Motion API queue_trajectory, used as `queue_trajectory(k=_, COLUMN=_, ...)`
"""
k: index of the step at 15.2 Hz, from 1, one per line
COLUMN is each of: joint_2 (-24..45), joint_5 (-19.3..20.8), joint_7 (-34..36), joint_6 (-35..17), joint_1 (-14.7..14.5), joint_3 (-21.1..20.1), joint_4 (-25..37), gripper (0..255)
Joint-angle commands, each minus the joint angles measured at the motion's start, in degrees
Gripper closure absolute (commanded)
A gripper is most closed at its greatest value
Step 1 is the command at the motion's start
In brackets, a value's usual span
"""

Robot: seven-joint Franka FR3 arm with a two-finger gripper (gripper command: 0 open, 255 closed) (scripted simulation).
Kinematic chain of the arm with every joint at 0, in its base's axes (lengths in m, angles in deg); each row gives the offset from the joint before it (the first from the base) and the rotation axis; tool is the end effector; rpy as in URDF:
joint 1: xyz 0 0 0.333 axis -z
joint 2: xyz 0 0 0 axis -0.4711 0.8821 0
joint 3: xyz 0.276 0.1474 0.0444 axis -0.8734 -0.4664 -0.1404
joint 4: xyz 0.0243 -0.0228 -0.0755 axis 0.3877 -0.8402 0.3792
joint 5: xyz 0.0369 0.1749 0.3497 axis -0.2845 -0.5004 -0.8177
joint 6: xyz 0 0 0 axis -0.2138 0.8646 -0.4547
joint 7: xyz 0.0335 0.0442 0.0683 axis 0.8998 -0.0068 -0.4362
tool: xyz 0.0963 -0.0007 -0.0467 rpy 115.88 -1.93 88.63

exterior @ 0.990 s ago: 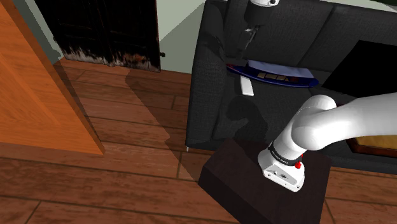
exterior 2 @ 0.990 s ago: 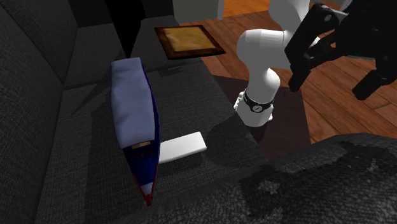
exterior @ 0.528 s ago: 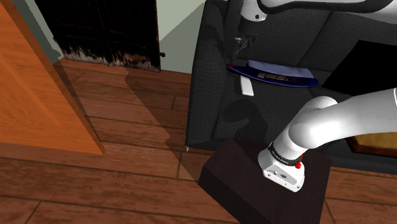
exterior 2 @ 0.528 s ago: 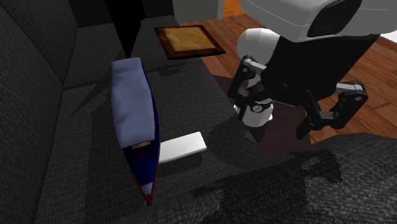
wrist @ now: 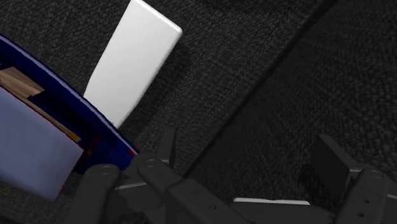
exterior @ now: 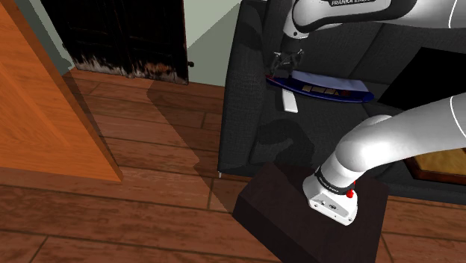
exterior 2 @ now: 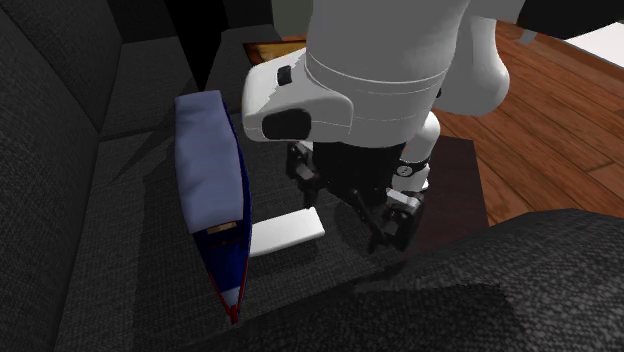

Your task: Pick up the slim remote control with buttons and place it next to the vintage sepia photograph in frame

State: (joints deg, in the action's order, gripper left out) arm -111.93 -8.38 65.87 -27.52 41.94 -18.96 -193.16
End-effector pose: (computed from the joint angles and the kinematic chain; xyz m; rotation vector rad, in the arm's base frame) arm 0.3747 -0.1221 0.4908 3.0574 -0.6608 0.0455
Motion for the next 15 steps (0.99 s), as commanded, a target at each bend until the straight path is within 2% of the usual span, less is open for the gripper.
queue_trajectory(k=1, joint_2=1.94, joint_5=0.32, joint_7=1.91, joint_6=-3.1, joint_1=1.9, joint_3=1.26, joint_4=-1.33, gripper=0)
queue_trajectory(k=13, joint_2=14.82, joint_5=-0.14, joint_7=11.94, joint_6=-19.38, joint_1=11.31, joint_3=8.72, joint_4=-5.43, gripper=0)
queue_trajectory(k=15, joint_2=15.89, joint_5=-0.33, joint_7=11.78, joint_6=-21.15, joint_1=11.23, joint_3=8.84, joint_4=-6.14, gripper=0)
